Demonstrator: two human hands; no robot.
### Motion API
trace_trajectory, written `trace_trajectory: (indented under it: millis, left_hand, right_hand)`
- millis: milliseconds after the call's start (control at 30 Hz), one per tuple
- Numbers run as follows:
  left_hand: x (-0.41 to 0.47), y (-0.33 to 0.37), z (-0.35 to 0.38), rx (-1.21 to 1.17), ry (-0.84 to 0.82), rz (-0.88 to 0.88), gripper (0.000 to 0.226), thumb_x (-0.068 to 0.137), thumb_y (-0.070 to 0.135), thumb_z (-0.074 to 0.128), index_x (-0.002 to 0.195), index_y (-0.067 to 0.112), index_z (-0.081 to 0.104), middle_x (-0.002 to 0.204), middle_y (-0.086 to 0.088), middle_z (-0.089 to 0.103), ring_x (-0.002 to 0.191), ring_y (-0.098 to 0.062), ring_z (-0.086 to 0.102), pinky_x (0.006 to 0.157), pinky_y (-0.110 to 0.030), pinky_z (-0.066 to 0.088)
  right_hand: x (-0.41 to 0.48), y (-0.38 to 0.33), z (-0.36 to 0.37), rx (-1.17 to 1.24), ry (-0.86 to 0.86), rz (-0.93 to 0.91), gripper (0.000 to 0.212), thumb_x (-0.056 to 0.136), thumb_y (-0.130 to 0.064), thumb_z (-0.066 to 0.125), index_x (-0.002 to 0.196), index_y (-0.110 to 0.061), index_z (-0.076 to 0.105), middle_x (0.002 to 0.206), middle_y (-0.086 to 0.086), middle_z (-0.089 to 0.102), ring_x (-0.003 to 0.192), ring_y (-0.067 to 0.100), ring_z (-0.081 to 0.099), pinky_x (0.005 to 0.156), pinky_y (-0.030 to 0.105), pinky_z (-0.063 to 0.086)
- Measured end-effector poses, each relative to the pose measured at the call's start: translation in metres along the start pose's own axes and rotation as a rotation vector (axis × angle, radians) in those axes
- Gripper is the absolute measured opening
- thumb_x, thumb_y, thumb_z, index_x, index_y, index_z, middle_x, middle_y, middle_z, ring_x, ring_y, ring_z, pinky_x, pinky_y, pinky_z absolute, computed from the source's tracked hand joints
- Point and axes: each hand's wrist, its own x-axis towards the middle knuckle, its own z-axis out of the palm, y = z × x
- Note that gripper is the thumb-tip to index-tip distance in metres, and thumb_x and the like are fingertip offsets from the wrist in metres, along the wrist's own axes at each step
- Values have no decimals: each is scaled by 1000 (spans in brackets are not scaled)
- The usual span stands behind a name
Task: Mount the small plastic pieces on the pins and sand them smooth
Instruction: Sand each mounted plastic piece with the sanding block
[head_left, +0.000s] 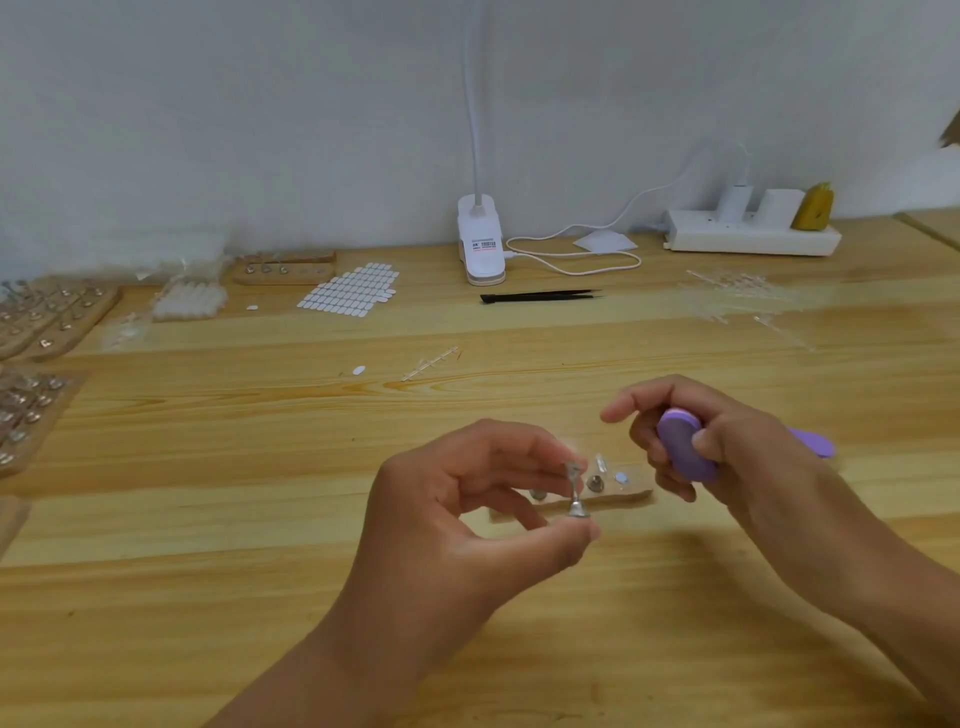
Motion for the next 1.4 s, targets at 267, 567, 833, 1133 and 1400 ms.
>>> trace_trajectory:
  millis: [267,567,833,1133,1400]
  left_hand:
    - [1,-1,2,-21,60,-126,32,60,10,85,87,24,74,80,1,76,73,-14,73,64,-19,56]
    - [-2,1,5,6,16,-164,30,61,7,85,84,24,75,69,-1,73,61,-13,71,60,-20,55]
    - [-1,4,4,-76,8,-207,30,58,6,85,84,20,76,69,-6,74,61,-17,71,60,-23,57]
    - [2,4,4,-129,8,-262,31,57,5,85,83,20,77,70,-6,74,61,-15,70,60,-22,56]
    - [3,4,4,-136,12,-274,31,56,5,84,82,21,77,69,-6,73,60,-13,69,59,-22,56]
  right_hand:
    - [-7,17,4,15,129,-358,64,82,-33,80,138,-34,50,107,0,72,106,15,69,90,21,54]
    - [-7,25,15,-597,198,-835,28,90,-10,72,117,-16,68,111,0,69,102,9,67,87,18,51]
    - [-8,28,14,-638,202,-936,36,87,6,68,121,-7,66,120,6,68,112,16,67,90,26,53]
    - [-8,28,16,-652,246,-942,29,90,-5,70,119,-8,68,113,4,69,102,15,68,86,23,52]
    - [-8,26,18,-650,265,-926,26,93,-7,65,119,-9,67,113,4,68,105,13,67,88,22,51]
